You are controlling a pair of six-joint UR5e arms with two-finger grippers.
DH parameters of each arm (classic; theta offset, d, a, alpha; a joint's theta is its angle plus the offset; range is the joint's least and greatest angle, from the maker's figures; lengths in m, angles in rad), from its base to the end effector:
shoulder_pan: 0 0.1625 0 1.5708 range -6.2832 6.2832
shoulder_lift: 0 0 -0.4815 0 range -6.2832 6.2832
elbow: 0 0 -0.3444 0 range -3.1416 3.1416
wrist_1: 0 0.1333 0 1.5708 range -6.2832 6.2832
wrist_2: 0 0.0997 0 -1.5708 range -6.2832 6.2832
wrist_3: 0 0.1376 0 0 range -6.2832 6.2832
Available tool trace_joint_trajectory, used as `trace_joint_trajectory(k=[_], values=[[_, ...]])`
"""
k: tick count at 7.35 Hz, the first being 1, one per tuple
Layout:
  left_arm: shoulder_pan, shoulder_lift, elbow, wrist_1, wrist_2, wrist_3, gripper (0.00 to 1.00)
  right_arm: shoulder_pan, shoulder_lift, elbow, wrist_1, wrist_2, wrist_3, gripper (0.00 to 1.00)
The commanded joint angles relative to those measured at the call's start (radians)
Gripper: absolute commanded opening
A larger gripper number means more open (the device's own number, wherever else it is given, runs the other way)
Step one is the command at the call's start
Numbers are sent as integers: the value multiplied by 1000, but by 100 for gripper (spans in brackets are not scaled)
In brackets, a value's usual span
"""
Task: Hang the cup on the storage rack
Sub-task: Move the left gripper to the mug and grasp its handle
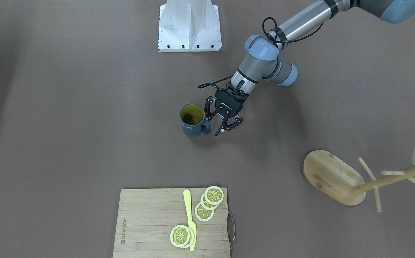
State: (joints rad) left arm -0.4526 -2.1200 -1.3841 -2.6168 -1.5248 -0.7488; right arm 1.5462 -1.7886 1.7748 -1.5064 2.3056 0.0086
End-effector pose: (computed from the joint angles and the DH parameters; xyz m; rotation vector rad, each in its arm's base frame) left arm 0.5911 -0.4427 0.3749 0.8719 1.1134 0.2736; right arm 0.0326 -0.3460 0.7343 0.0361 -0.7354 -0.0339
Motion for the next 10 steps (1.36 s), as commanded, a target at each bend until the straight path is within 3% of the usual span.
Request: trace_joint_trajectory(k=[1, 3, 8, 10], values=[[0, -3, 2, -2, 0, -1, 49, 0, 0, 0, 0, 0, 1, 100], [0, -8, 2, -5, 0, -1, 44, 0, 0, 0, 0, 0, 1, 100], [0, 1, 2, -106, 0, -4, 1, 0, 0, 0, 0, 2, 1, 100], [-14, 3, 0, -137, 2, -18, 0, 0, 0, 0, 0, 0, -1, 100]])
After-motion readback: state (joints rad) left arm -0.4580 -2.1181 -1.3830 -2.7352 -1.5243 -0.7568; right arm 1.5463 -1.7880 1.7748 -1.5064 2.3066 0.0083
